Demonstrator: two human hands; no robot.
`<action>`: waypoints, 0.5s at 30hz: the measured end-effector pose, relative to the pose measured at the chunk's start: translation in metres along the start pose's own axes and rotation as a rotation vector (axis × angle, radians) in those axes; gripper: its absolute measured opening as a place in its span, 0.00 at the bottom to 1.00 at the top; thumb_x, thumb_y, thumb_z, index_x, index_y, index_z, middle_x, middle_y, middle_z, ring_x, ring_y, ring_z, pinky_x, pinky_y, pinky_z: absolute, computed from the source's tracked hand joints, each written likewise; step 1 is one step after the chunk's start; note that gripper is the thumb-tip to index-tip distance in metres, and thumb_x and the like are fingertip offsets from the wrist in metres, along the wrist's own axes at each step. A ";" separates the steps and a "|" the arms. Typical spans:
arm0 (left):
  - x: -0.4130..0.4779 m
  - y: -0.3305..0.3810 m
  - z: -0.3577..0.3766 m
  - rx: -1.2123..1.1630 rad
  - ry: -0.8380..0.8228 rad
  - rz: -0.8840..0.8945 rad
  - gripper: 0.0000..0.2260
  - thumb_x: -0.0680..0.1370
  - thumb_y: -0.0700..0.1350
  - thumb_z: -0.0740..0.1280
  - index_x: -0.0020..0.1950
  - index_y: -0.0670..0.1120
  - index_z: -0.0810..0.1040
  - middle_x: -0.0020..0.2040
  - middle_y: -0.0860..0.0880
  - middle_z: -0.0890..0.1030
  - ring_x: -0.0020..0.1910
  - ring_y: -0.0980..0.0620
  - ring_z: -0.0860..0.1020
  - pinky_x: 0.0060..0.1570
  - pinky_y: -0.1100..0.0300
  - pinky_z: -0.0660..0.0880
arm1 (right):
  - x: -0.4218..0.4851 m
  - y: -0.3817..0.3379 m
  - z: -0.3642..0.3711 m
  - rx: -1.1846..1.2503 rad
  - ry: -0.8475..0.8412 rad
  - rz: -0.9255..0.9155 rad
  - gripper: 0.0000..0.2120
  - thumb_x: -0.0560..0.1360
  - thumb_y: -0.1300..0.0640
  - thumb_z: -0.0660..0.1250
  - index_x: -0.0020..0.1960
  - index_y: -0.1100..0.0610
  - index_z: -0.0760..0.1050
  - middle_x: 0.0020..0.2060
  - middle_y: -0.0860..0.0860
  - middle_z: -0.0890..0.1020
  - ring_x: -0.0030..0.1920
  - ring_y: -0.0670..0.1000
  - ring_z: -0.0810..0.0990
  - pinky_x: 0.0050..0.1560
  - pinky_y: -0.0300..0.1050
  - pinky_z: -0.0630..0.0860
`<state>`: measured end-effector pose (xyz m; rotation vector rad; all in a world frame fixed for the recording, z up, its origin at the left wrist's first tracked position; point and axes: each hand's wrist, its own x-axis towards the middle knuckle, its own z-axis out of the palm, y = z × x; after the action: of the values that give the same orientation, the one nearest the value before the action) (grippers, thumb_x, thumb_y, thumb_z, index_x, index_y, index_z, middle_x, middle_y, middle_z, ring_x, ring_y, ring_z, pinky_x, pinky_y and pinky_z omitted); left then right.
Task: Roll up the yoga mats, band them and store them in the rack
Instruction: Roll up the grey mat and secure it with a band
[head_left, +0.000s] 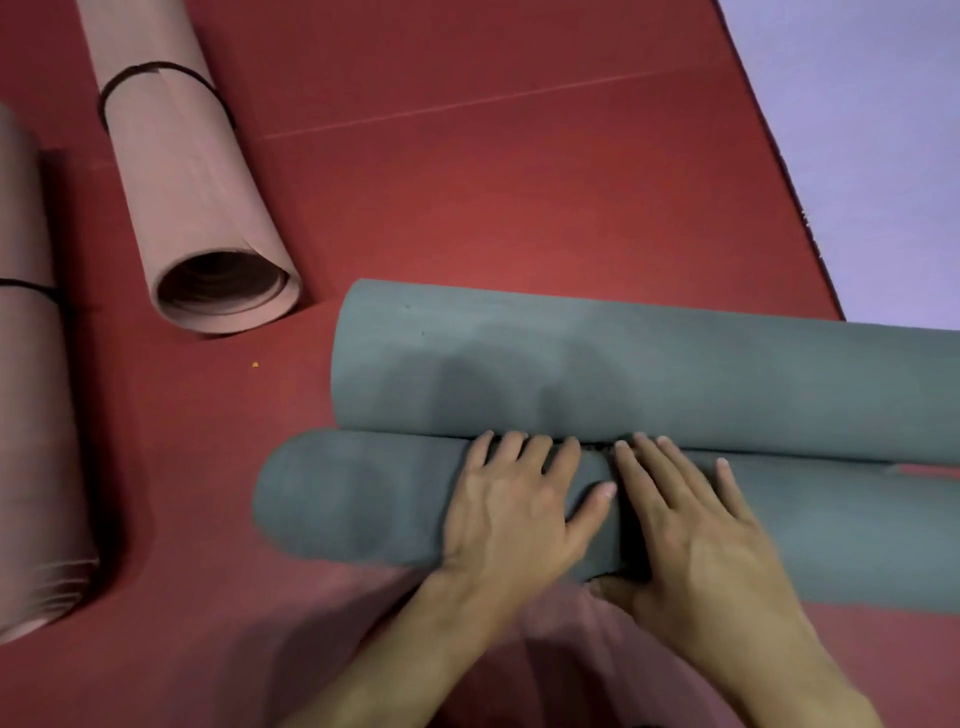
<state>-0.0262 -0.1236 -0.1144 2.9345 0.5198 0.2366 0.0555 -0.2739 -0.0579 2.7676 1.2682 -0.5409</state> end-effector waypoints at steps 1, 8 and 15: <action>0.007 -0.001 0.000 -0.010 0.015 -0.004 0.24 0.82 0.63 0.58 0.60 0.48 0.85 0.50 0.48 0.85 0.51 0.44 0.80 0.55 0.46 0.76 | -0.004 -0.003 0.007 0.001 0.094 0.002 0.64 0.46 0.33 0.85 0.75 0.63 0.73 0.73 0.57 0.76 0.75 0.57 0.72 0.74 0.66 0.65; -0.006 -0.003 0.001 0.012 0.085 0.026 0.24 0.83 0.60 0.58 0.68 0.46 0.81 0.65 0.45 0.82 0.64 0.44 0.79 0.67 0.40 0.73 | 0.015 0.003 0.017 0.000 0.064 -0.006 0.65 0.47 0.26 0.77 0.77 0.57 0.70 0.79 0.54 0.69 0.78 0.56 0.68 0.75 0.65 0.61; -0.004 -0.006 0.003 -0.010 0.072 0.036 0.26 0.83 0.60 0.58 0.74 0.46 0.77 0.73 0.46 0.78 0.74 0.46 0.73 0.73 0.39 0.67 | 0.022 0.011 0.018 -0.005 0.108 -0.031 0.61 0.54 0.23 0.65 0.78 0.57 0.70 0.81 0.56 0.65 0.80 0.57 0.65 0.74 0.68 0.66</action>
<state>-0.0313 -0.1202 -0.1192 2.9369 0.4750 0.3497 0.0715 -0.2688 -0.0830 2.8125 1.3329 -0.3941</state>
